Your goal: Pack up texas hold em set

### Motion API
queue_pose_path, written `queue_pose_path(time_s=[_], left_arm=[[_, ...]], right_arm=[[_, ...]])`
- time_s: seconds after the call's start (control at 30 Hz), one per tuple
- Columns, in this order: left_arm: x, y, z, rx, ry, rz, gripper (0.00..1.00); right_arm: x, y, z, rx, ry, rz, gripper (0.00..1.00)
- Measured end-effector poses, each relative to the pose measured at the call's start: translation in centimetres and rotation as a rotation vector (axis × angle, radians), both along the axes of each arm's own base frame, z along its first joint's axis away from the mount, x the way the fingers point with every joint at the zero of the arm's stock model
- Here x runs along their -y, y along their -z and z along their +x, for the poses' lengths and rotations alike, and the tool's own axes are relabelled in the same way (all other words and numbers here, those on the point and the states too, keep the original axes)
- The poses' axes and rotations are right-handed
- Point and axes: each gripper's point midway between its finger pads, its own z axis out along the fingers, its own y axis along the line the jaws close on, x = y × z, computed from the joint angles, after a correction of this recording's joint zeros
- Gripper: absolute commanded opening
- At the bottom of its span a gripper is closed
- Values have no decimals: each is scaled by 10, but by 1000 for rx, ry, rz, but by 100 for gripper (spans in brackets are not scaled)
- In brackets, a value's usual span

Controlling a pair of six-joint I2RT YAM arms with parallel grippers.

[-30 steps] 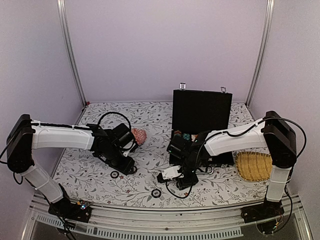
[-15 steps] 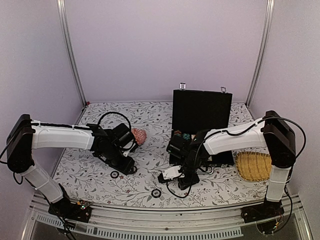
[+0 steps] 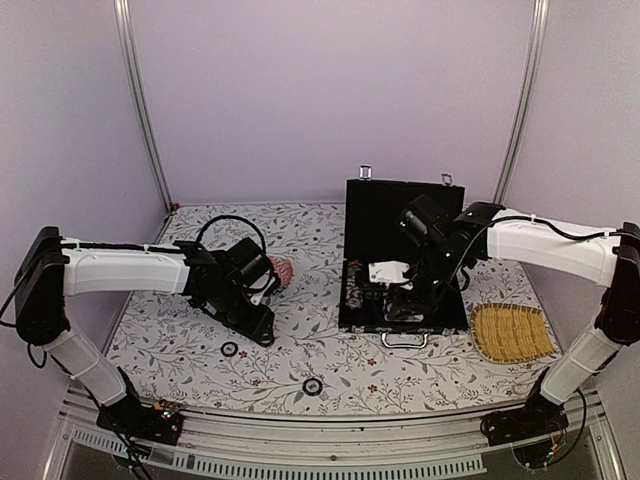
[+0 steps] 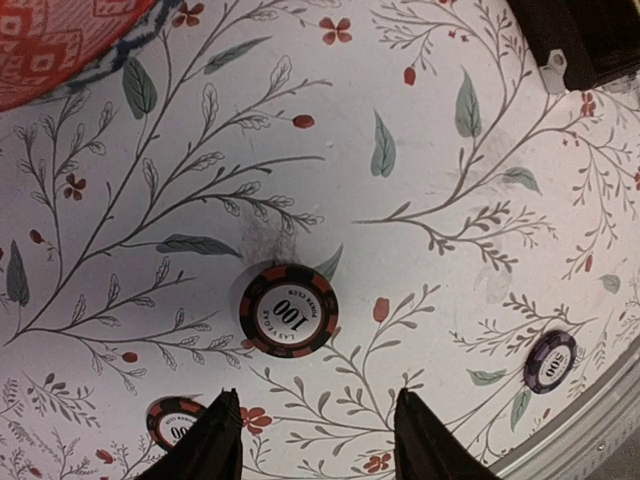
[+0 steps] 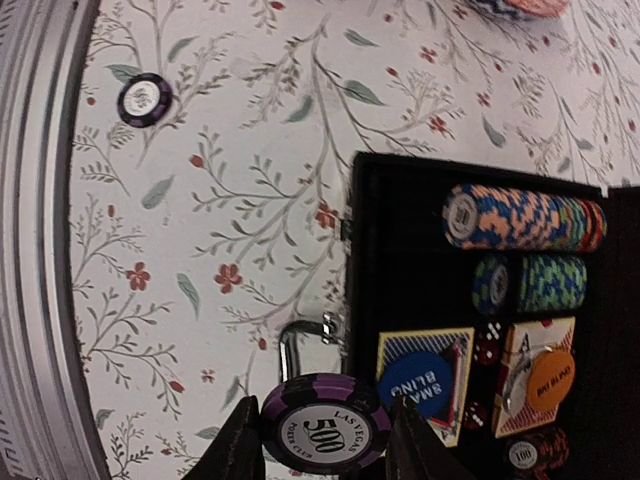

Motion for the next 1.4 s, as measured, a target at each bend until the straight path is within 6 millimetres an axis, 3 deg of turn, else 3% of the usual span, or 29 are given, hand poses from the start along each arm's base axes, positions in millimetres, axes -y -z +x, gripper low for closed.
queue_pose_path(time_s=[0.23, 0.4, 0.57, 1.0, 1.4], left_arm=[[0, 0, 0, -1, 0, -2, 53], [0, 0, 0, -1, 0, -1, 53], [0, -1, 0, 0, -1, -3, 53], [-1, -11, -1, 17, -15, -29, 53], [-2, -10, -2, 15, -17, -28, 53]], right_arm=[[85, 11, 88, 73, 301, -45, 34], [134, 26, 123, 125, 434, -100, 34], [161, 44, 155, 178, 507, -143, 34], [169, 83, 183, 231, 523, -203, 35], [173, 87, 187, 275, 515, -227, 36]])
